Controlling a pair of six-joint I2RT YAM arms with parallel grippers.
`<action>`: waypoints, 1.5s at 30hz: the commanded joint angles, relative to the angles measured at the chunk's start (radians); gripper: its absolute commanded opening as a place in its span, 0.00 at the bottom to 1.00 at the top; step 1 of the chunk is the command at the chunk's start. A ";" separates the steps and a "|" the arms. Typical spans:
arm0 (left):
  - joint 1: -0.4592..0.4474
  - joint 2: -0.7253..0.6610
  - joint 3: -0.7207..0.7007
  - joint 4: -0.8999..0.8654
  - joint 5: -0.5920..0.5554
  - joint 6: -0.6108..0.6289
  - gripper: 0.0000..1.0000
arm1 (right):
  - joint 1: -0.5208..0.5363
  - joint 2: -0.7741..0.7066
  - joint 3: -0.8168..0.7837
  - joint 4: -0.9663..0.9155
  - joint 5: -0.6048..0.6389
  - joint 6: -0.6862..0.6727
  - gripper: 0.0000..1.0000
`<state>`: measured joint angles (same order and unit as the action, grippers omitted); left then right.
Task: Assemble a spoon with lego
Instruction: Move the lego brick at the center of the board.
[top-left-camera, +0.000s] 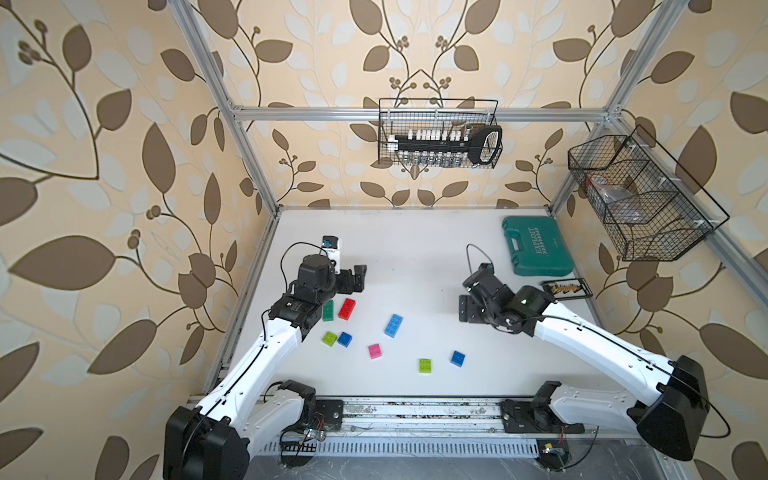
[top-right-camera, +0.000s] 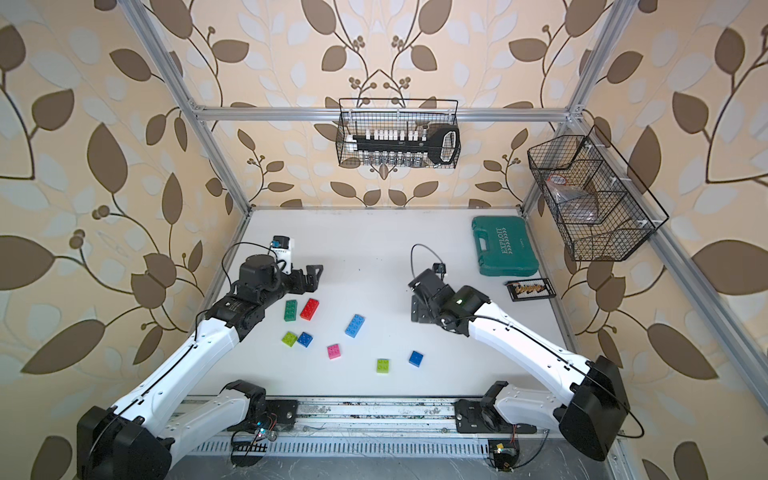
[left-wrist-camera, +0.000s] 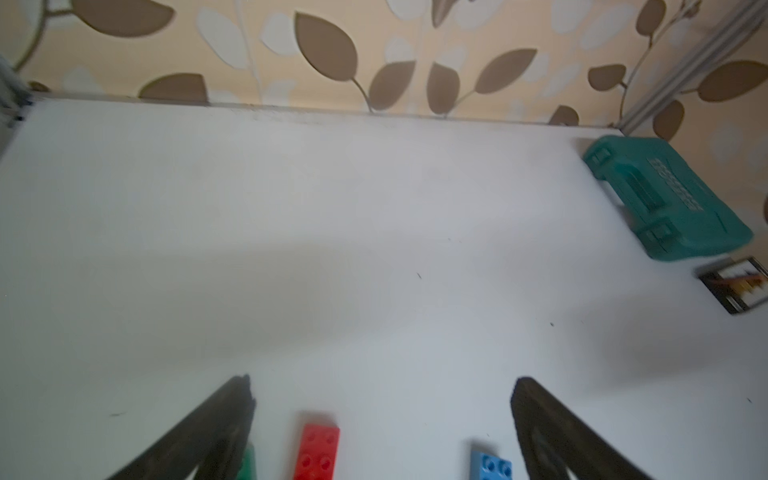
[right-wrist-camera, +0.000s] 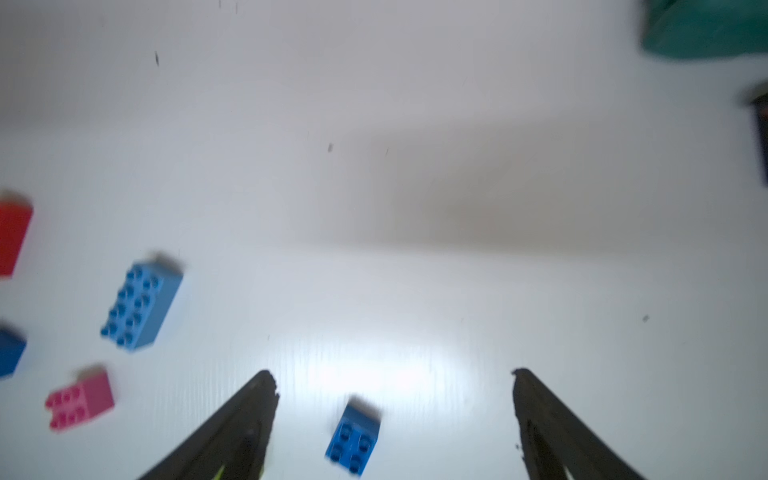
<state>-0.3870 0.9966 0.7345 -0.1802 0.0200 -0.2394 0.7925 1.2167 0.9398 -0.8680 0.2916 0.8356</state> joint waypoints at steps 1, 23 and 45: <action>-0.093 -0.030 -0.024 -0.053 0.016 -0.046 0.99 | 0.085 0.000 -0.049 -0.112 -0.088 0.359 0.79; -0.197 -0.158 -0.154 -0.099 -0.025 -0.138 0.99 | 0.133 0.174 -0.167 0.117 -0.208 0.400 0.61; -0.244 -0.119 -0.171 -0.086 -0.046 -0.147 0.99 | 0.103 0.259 -0.164 0.169 -0.236 0.341 0.32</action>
<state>-0.6178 0.8799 0.5682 -0.2829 -0.0048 -0.3767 0.9009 1.4654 0.7662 -0.6880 0.0551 1.1904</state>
